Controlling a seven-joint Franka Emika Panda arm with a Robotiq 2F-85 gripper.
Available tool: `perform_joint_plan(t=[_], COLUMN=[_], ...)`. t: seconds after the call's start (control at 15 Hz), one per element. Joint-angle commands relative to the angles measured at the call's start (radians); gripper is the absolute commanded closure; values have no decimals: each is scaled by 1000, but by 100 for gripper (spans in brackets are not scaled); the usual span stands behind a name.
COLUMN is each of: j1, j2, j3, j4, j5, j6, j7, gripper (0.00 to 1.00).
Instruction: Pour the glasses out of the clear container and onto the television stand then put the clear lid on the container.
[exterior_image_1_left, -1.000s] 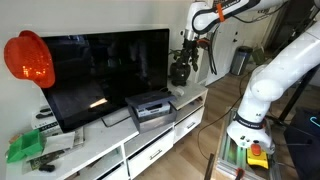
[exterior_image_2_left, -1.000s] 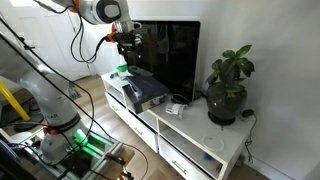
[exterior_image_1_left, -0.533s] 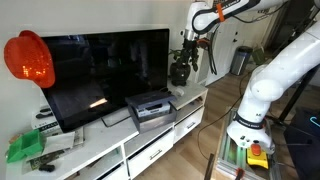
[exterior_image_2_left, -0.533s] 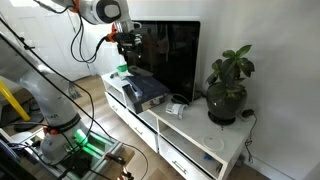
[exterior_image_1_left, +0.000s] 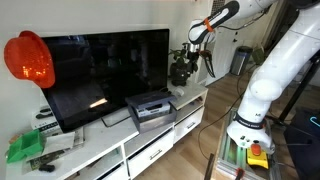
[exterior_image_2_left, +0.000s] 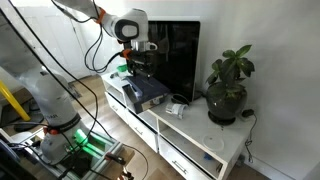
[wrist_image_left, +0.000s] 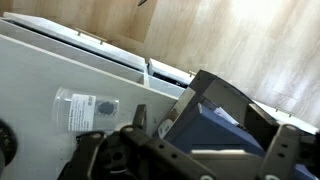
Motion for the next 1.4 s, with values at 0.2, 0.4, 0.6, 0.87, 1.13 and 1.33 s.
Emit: perform_joint_plan(t=[0.2, 0.4, 0.6, 0.87, 1.13, 1.33], j1=[-89, -149, -159, -165, -261, -336], j2=[377, 347, 349, 406, 573, 670], j3=[-64, -9, 10, 10, 69, 132], j4=[151, 118, 120, 160, 288, 374], j5=[235, 204, 204, 214, 341, 366], j6=[182, 179, 180, 217, 273, 288], j7=[-405, -363, -361, -318, -355, -368], gripper=[0, 0, 0, 0, 0, 0])
